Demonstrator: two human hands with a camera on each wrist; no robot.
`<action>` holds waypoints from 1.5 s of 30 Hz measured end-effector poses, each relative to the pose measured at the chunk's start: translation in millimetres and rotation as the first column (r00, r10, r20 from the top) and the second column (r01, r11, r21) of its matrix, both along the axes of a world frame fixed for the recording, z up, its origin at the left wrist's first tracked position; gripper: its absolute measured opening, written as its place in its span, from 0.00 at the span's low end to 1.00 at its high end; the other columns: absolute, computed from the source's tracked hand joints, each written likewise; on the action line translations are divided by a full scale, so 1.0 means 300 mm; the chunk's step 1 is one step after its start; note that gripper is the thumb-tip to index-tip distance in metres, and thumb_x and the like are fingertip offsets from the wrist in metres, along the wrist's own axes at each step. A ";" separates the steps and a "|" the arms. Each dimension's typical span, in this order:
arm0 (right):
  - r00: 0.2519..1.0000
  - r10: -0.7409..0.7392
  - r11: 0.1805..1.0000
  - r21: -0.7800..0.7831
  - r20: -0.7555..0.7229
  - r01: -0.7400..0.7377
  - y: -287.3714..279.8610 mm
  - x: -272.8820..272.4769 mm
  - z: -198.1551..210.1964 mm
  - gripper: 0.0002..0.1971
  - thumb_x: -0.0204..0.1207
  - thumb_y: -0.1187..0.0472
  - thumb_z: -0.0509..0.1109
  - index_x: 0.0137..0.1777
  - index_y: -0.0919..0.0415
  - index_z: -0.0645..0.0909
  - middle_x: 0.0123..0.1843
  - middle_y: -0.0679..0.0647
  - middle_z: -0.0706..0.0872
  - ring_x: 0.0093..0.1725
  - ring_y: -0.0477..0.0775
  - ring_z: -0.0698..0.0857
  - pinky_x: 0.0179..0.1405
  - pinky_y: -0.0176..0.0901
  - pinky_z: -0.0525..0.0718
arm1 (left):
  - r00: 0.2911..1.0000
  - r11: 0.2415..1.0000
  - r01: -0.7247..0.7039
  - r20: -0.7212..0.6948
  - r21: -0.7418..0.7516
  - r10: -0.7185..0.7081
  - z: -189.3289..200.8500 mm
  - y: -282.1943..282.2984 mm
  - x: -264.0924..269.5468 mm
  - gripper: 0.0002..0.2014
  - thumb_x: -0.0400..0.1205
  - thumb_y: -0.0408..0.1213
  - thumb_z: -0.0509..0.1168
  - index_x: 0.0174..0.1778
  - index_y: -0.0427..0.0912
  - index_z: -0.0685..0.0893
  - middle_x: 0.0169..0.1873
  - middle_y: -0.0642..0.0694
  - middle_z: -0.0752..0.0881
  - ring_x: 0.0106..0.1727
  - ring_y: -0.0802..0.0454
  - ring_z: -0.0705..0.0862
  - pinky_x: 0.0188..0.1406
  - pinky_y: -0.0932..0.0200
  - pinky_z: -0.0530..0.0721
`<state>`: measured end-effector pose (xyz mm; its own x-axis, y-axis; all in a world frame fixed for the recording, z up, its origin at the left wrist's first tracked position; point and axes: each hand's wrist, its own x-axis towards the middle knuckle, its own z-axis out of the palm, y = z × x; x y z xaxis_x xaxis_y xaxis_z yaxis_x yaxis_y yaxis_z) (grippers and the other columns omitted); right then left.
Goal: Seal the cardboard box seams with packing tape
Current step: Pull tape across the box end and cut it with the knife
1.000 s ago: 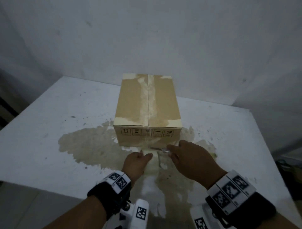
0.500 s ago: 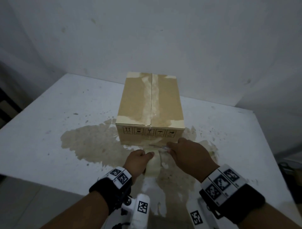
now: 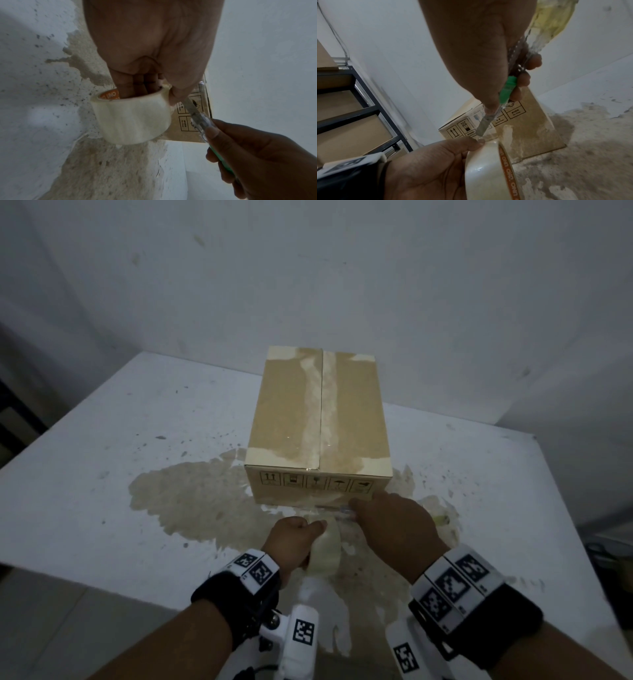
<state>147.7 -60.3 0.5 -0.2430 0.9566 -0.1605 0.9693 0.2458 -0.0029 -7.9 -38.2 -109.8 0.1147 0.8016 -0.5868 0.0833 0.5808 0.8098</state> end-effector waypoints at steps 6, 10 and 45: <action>1.000 -0.006 1.000 -0.017 0.031 0.007 0.005 -0.017 0.010 0.16 0.82 0.60 0.54 0.66 0.55 0.76 0.57 0.59 0.85 0.54 0.63 0.86 0.51 0.52 0.83 | 0.999 1.000 -0.010 0.030 -0.013 0.011 0.023 0.012 0.007 0.14 0.76 0.44 0.70 0.36 0.34 0.81 0.49 0.19 0.85 0.48 0.24 0.86 0.47 0.30 0.85; 0.999 -0.010 1.000 -0.016 0.048 0.010 0.004 -0.019 0.011 0.16 0.82 0.61 0.54 0.66 0.56 0.76 0.57 0.59 0.85 0.54 0.63 0.86 0.49 0.51 0.82 | 1.000 1.000 -0.001 0.006 0.000 0.001 0.040 0.018 0.013 0.21 0.66 0.53 0.72 0.32 0.35 0.80 0.47 0.16 0.83 0.45 0.20 0.84 0.44 0.27 0.84; 0.872 -0.404 0.866 -0.192 0.275 0.462 -0.075 0.445 -0.392 0.19 0.83 0.56 0.50 0.74 0.50 0.63 0.71 0.51 0.75 0.70 0.52 0.76 0.71 0.55 0.67 | 0.996 0.999 -0.043 -0.073 -0.008 0.043 0.122 -0.103 -0.133 0.09 0.75 0.39 0.67 0.38 0.37 0.77 0.43 0.34 0.80 0.43 0.40 0.82 0.41 0.50 0.81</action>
<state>281.4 -82.8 -117.2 0.2554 0.8793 -0.4021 0.9596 -0.1797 0.2164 -47.9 -69.0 -73.3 0.0371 0.7991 -0.6001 0.1162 0.5929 0.7968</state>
